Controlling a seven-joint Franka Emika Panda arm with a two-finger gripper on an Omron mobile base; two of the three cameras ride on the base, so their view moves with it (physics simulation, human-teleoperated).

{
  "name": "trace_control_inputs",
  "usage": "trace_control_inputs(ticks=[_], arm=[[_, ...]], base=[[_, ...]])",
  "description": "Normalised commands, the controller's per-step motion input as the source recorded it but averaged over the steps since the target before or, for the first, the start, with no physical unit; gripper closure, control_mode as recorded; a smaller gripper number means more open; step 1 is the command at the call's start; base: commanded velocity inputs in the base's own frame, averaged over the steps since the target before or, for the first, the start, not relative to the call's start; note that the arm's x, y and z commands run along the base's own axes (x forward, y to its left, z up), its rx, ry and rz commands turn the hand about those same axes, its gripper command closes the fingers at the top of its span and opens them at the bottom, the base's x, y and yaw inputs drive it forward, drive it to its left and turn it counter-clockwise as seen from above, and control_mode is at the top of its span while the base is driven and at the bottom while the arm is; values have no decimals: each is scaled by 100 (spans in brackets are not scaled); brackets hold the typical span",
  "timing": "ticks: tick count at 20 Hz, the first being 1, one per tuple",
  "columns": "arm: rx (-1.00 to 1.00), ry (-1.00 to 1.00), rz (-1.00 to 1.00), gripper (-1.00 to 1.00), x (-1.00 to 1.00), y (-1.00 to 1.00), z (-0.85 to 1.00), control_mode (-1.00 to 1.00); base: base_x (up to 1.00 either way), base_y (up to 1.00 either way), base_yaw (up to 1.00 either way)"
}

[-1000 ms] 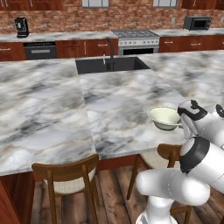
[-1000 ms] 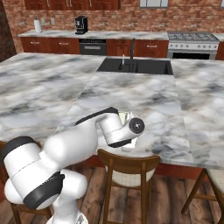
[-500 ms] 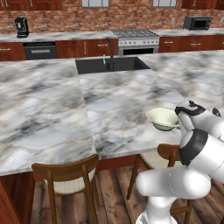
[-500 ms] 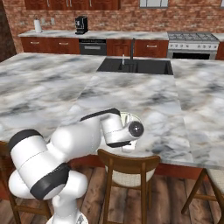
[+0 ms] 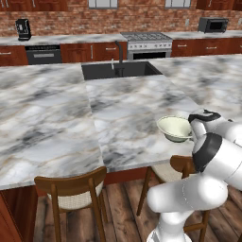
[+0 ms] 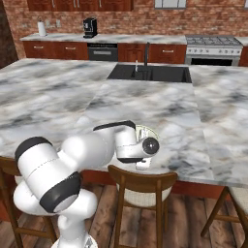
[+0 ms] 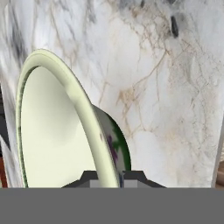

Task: Pick up the bowls from the cabinet and place each bowl in front of a stool on the dining counter.

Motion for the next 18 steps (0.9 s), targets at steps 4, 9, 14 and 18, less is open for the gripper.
trace_control_inputs(ticks=[4, 9, 14, 18], arm=[[-2, 0, 0, 100, 9, 0, -15, -100], [0, 0, 0, -100, 4, 0, -2, -100], [0, 2, 0, -100, 14, -2, 0, -100], [-2, 0, 0, -100, 4, -6, 3, -100]], base=[[0, 0, 0], [0, 0, 0], [0, 0, 0], [0, 0, 0]])
